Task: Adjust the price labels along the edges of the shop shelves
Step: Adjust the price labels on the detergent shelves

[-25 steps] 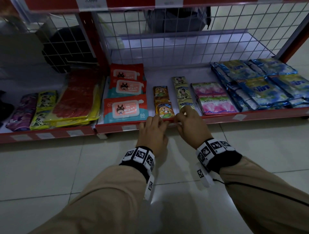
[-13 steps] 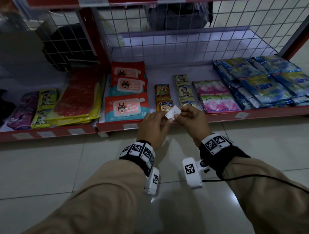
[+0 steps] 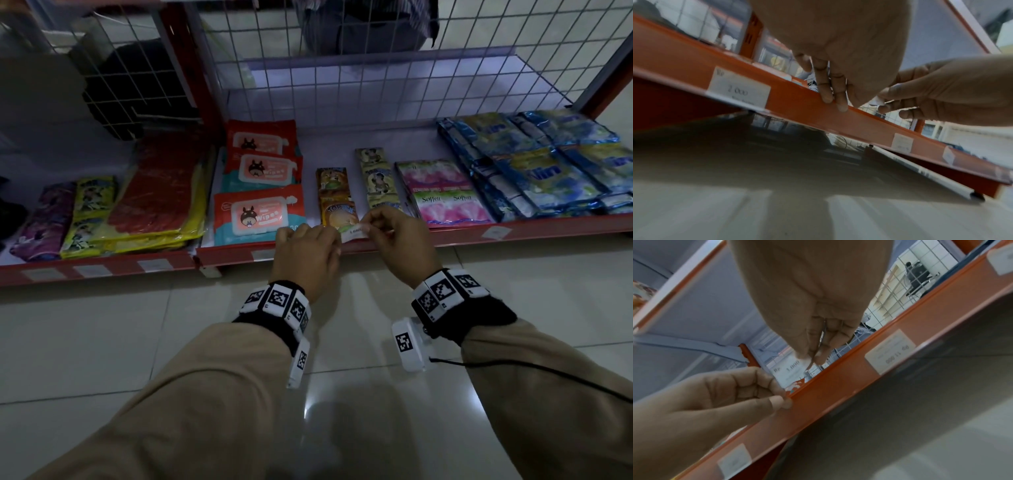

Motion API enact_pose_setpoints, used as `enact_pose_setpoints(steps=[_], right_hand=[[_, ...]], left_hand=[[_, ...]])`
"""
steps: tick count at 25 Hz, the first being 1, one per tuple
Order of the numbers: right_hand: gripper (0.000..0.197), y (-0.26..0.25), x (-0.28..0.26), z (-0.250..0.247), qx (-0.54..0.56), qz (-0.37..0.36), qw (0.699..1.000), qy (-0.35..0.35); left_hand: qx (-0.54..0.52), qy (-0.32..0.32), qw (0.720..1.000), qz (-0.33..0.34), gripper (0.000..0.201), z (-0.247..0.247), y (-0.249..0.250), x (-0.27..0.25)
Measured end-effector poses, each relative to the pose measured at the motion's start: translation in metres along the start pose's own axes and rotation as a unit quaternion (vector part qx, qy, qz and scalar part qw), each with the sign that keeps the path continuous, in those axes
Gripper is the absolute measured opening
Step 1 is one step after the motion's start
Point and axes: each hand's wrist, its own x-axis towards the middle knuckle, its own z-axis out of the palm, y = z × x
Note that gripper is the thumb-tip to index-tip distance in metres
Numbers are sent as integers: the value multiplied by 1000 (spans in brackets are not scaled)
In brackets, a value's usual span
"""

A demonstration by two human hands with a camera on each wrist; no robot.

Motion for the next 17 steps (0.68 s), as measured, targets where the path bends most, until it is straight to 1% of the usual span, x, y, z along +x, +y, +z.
enact_pose_setpoints(steps=[2,4,7,9,13,17], right_hand=[[5,-1,0,3,-5,-13,1000,3],[5,-2,0,8,-14,-23,1000,-3],[6,-2,-1,14,-55,-37,998,-12],[8,0,-2,16,-81,-50,995,-20],[11,3,-5,18,-126,-63,989,-38],[22,4,-7,15,-191,-92,975,-71]], left_hand=[[13,9,1000,-1,13,-2,-5,0],[5,10,1000,-21,16,-2,-9,-1],[-6,5,999,-43,26,0,-10,-2],[5,-5,999,-36,32,1,-9,-4],[66,-28,997,-16,28,3,-7,-6],[98,-20,995,-18,27,4,-3,-3]])
